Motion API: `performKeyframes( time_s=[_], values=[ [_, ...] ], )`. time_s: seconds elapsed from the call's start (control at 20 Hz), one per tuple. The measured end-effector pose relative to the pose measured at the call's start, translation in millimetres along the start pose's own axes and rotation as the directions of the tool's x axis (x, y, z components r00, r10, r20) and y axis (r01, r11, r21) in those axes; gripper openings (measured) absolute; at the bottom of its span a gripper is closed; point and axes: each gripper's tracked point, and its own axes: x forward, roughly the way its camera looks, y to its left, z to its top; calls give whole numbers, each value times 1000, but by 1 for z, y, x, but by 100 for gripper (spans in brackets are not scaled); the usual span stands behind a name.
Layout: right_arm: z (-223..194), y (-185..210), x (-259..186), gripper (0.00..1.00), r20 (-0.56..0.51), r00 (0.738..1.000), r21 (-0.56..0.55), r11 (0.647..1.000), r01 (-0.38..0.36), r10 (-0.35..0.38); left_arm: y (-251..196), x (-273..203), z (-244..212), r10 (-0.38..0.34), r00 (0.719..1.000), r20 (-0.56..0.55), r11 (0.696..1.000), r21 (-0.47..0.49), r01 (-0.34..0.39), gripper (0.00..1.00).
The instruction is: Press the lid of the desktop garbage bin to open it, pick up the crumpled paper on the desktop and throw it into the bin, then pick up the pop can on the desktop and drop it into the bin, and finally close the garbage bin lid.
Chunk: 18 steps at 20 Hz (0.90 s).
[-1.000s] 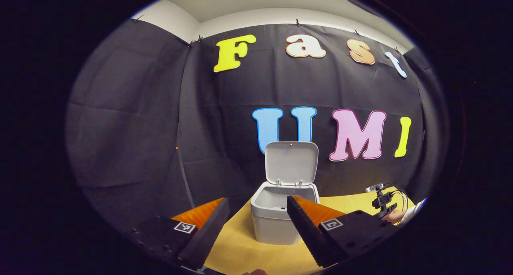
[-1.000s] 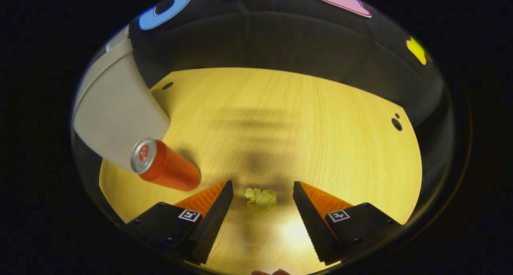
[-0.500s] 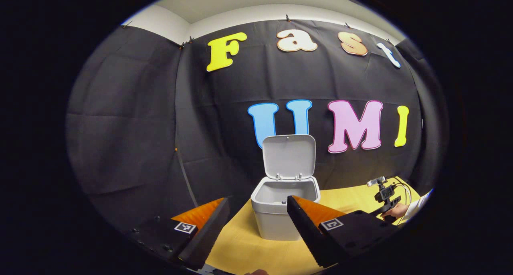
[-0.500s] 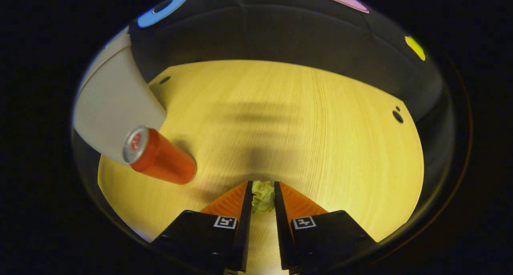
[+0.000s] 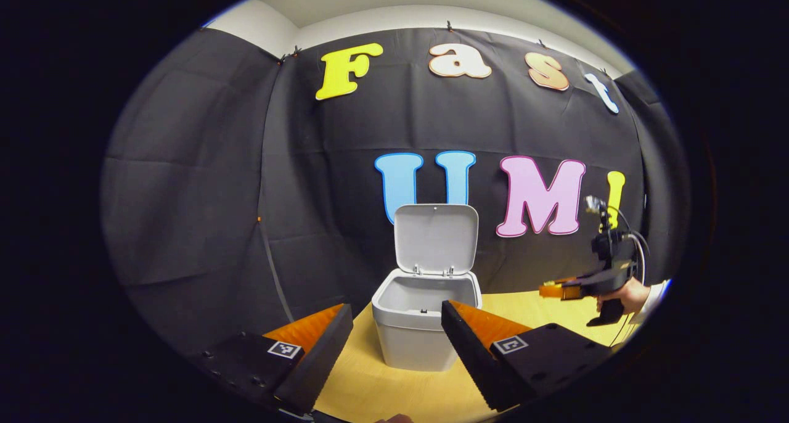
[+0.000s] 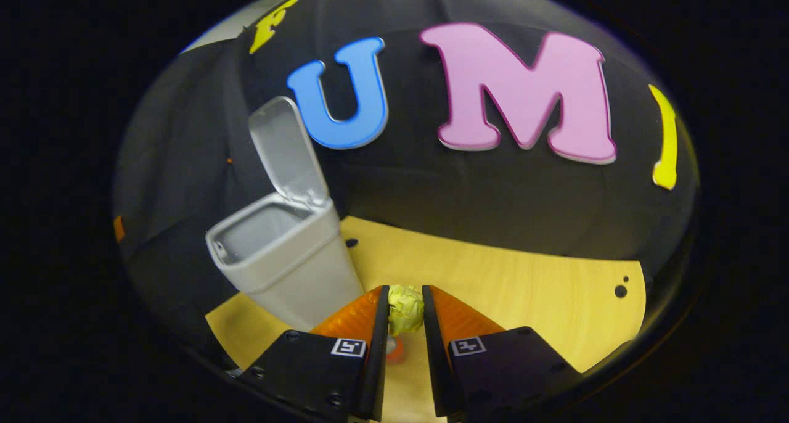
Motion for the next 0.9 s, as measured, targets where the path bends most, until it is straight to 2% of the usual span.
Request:
performKeyframes(
  time_s=[0.2,0.3,0.4,0.5,0.65,0.75,0.9],
  values=[
    [68,72,3,35,120,983,-53,990,-132,137,0,-6,-2,0,1000,0,1000,1,0,97],
    [82,107,5,35,144,965,-76,975,-211,220,2,-11,0,7,1000,4,1000,-10,-7,97],
    [92,137,14,35,155,952,-133,961,-244,263,3,-15,1,14,1000,8,1000,-21,-14,97],
    [89,157,23,35,143,950,-188,950,-250,278,3,-22,-4,22,1000,0,999,-41,-22,97],
    [82,175,34,35,111,946,-200,939,-279,305,-2,-29,-16,13,1000,-23,996,-83,-14,97],
    [71,174,49,34,80,956,-227,939,-257,281,-7,-26,-24,3,999,-38,994,-105,-7,97],
    [61,172,50,80,36,961,-201,944,-262,275,-22,-19,-30,-35,999,-40,993,-116,31,98]
  ],
)
